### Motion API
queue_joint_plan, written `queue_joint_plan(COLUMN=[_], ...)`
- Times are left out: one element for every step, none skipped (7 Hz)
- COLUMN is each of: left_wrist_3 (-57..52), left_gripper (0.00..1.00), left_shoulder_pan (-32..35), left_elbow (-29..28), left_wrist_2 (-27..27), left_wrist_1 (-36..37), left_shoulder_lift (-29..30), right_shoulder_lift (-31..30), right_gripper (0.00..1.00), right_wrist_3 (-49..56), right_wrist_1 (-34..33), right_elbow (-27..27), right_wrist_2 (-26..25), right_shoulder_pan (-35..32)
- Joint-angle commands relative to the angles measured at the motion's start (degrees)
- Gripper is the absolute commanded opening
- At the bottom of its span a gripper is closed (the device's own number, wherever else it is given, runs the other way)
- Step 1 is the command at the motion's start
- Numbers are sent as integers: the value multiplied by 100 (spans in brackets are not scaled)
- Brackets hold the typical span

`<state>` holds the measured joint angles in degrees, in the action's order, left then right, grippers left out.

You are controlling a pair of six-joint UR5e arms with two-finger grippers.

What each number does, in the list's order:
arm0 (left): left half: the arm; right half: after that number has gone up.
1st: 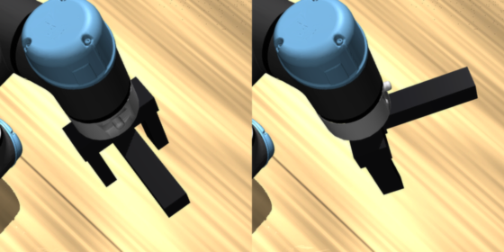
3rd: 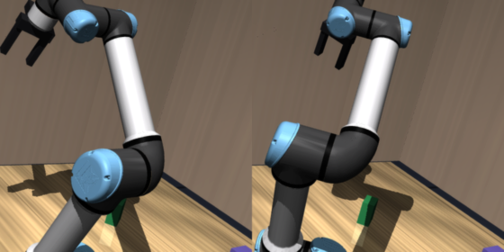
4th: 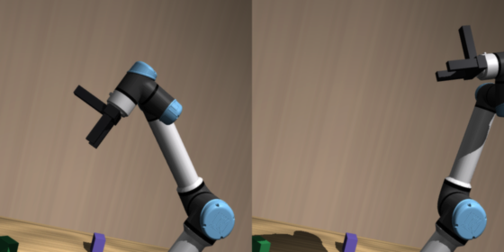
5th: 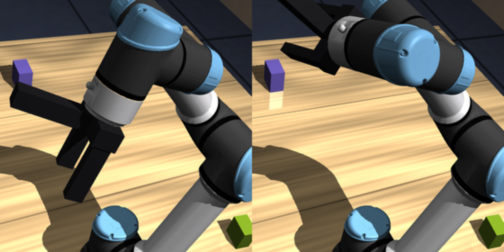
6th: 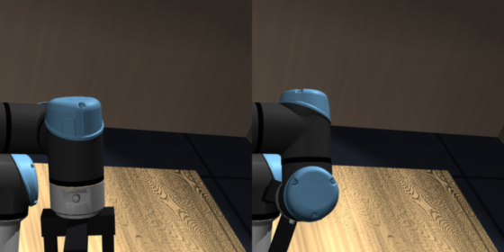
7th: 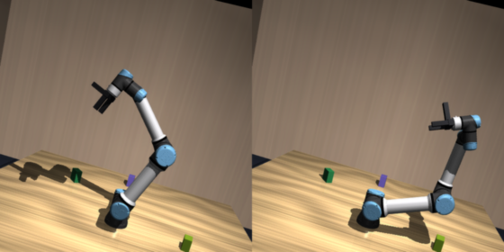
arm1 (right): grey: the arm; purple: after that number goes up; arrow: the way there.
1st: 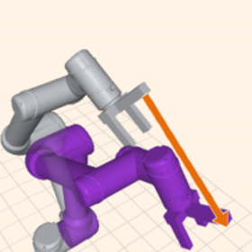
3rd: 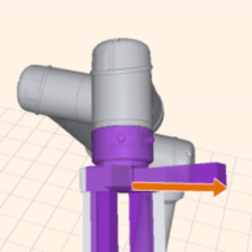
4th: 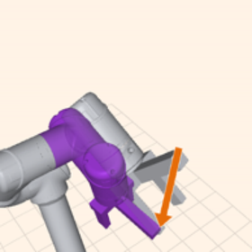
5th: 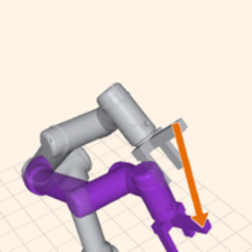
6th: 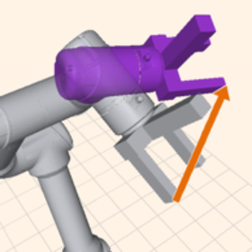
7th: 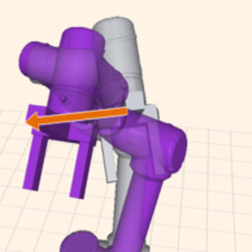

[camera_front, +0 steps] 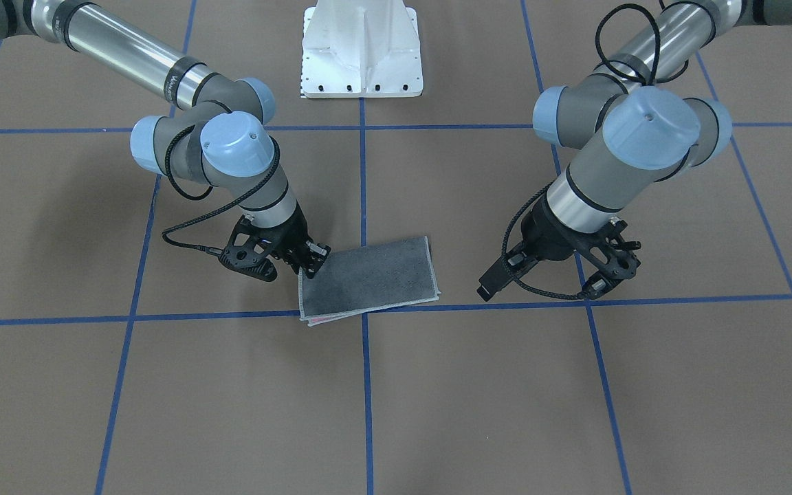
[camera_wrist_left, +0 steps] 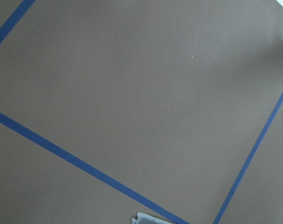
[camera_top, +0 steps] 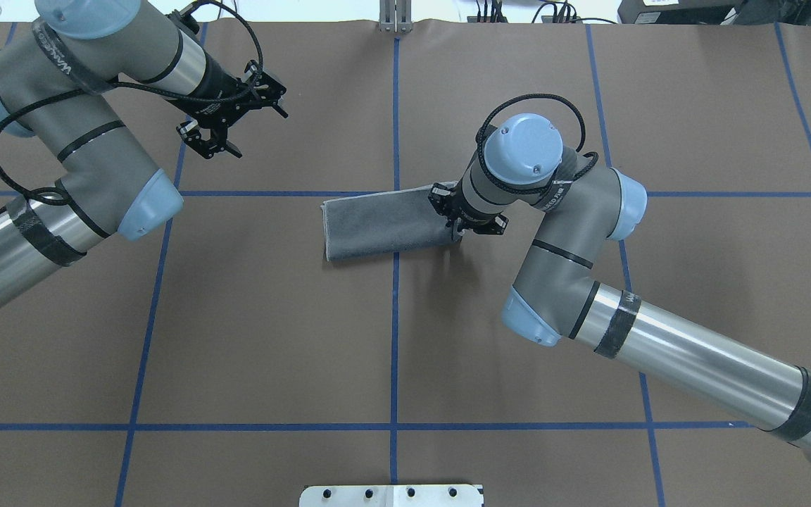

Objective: Fold towel twice with both arms
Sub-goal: 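Grasp the end of the folded strip with the right gripper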

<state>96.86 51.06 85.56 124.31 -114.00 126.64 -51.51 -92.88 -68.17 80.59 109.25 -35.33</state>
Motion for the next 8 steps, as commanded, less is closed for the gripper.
queue_joint_plan(left_wrist_3=[0,9,9,9,9,0,-9,-122], left_gripper=[100,100,100,100,100,100,100,100], left_shoulder_pan=[0,0,0,0,0,0,0,0], left_elbow=[-13,-13,-13,-30,-91,-127,-171,-189], left_wrist_2=[-3,-12,-12,-21,-29,-38,-38,-30], left_wrist_1=[0,0,0,0,-8,-26,-35,-70], left_shoulder_lift=[1,1,10,1,-7,-16,-16,-112], right_shoulder_lift=[-96,-270,-481,-527,-501,-414,-213,-37], right_gripper=[0,0,0,0,0,0,0,0], right_wrist_3=[7,7,-2,-10,-11,-71,-98,-64], right_wrist_1=[-21,-47,-47,-56,-38,-12,-3,-3], right_elbow=[349,778,1165,1404,1537,1573,1530,1443], right_wrist_2=[296,516,692,877,1009,993,976,888], right_shoulder_pan=[-17,-35,-35,8,252,612,911,1149])
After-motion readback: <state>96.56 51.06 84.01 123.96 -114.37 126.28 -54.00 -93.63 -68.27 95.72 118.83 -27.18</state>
